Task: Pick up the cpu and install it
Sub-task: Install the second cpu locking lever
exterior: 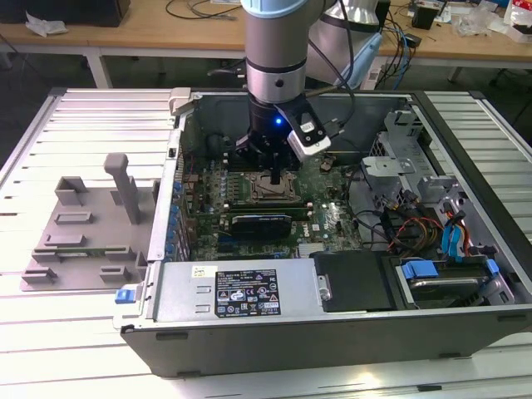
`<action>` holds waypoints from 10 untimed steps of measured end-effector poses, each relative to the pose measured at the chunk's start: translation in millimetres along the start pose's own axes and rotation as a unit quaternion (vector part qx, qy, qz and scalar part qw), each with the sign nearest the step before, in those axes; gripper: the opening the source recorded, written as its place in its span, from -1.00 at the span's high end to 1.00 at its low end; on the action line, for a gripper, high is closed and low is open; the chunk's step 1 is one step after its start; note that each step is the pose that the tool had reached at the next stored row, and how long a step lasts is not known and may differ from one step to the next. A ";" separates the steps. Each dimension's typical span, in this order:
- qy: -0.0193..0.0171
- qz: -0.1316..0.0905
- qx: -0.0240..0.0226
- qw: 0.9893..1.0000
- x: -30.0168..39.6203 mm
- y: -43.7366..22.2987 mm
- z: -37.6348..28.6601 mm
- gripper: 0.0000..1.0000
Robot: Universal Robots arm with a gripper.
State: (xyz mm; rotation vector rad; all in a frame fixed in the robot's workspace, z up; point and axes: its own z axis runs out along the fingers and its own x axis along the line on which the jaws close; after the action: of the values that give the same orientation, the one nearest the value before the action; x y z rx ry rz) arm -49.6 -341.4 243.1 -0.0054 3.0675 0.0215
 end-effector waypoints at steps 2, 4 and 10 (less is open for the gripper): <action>0.000 0.000 0.000 1.000 0.1 -3.1 -0.1 0.79; 0.000 0.000 0.000 1.000 0.0 -5.3 -0.1 0.79; 0.000 0.000 0.000 1.000 0.1 -14.0 -0.3 0.79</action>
State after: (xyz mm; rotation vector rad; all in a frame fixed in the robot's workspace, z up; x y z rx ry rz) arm -49.7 -355.4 243.2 -0.0051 3.0676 0.0214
